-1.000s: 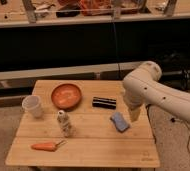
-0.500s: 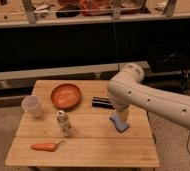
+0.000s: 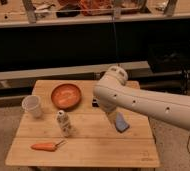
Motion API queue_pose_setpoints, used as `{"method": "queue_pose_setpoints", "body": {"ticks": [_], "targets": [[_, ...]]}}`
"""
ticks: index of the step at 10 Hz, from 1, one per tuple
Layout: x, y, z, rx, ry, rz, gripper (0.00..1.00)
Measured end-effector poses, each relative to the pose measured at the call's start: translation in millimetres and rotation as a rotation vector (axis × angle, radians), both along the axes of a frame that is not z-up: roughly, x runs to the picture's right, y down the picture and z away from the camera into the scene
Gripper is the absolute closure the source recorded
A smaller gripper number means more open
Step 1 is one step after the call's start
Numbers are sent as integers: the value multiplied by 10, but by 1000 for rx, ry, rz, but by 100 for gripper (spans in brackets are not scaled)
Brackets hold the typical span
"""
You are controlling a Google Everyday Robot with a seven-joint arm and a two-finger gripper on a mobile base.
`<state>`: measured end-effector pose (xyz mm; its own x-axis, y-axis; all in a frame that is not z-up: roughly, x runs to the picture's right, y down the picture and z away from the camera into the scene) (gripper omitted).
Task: Knock the bottle over
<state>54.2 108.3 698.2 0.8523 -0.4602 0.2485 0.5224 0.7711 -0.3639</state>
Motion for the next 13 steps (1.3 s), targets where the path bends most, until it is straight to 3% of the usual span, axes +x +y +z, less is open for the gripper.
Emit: {"method": "queue_pose_setpoints", "body": {"ticks": [2,13], "targets": [[-136,2,86,2,-22,-20,20],[-326,77,294,6,-91,-90,20]]}}
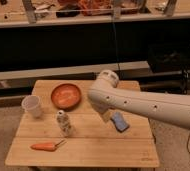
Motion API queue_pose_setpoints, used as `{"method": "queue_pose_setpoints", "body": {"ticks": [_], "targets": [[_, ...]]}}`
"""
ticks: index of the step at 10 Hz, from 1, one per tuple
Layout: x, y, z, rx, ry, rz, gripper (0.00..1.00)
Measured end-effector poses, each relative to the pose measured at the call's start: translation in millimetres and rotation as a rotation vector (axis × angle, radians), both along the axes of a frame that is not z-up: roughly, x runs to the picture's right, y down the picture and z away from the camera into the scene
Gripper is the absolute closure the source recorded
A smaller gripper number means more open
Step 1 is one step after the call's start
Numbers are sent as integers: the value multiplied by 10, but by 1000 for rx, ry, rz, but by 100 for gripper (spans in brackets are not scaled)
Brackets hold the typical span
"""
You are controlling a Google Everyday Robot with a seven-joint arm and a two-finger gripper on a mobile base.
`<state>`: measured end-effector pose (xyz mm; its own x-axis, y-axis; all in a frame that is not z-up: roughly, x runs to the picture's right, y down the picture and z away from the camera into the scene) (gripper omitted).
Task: Knock the bottle over
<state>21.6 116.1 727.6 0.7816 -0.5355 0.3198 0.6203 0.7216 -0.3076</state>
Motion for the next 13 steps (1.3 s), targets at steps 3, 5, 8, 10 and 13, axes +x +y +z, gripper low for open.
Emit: {"method": "queue_pose_setpoints", "body": {"ticks": [3,5,8,10,13], "targets": [[-24,17,40,4,-12,-12,20],[-52,28,70,7,-23,-23,20],[-86,44,105,11,-36,-35,20],[-91,56,127,14,-45,-41,20],[-107,72,149,16,-62,-54,20]]}}
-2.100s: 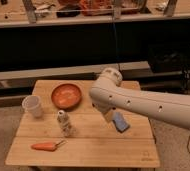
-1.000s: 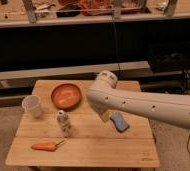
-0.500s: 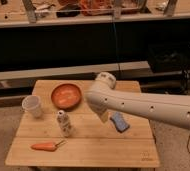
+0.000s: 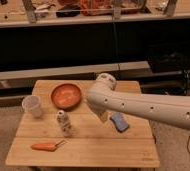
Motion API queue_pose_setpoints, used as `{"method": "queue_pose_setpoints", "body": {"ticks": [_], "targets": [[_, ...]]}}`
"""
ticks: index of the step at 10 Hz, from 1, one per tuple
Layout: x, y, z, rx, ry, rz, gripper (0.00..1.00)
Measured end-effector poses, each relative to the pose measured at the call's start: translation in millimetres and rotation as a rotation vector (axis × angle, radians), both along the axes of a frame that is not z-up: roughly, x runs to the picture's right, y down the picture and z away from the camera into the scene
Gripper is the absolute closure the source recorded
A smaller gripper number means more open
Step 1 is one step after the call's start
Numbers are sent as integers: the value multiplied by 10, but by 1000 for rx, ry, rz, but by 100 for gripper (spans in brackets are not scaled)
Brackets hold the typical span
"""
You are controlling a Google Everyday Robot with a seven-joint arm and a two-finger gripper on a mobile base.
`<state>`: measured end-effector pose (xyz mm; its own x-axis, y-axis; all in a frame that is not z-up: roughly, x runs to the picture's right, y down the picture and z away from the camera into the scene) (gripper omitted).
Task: Knock the bottle over
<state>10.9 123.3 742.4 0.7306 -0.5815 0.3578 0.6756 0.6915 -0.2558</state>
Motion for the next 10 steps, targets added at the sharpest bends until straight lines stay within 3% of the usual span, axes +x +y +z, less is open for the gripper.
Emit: {"method": "queue_pose_setpoints", "body": {"ticks": [10], "targets": [[24,69,26,3,-67,-52,20]]}}
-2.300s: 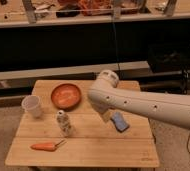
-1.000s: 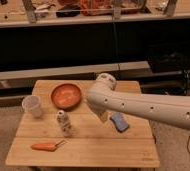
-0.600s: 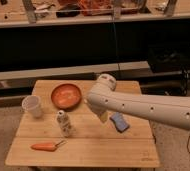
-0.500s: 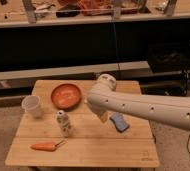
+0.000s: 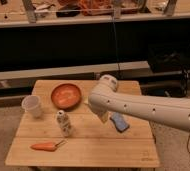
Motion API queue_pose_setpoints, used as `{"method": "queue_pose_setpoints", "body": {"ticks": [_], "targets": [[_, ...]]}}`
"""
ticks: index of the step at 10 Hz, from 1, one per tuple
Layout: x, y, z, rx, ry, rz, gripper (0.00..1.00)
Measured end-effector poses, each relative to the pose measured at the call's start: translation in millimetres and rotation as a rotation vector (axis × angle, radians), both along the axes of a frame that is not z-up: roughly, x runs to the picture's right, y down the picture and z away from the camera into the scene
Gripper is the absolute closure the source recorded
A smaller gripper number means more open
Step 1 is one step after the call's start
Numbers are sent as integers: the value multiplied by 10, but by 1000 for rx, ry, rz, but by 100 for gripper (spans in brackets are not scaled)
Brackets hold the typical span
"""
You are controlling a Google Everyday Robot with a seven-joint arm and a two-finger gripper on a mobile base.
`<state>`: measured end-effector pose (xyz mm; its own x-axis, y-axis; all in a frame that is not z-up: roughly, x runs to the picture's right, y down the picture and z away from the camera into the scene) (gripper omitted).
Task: Knock the bottle over
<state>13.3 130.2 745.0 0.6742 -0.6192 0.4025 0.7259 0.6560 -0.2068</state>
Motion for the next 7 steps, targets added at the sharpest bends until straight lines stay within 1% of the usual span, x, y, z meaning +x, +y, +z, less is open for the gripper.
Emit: {"method": "queue_pose_setpoints", "body": {"ticks": [3,5,7], "targets": [[-15,21,3,0,-17,-12,20],[28,49,-5,-1,-43,-38,20],[3,51,-5,-2,-49,-41,20]]}}
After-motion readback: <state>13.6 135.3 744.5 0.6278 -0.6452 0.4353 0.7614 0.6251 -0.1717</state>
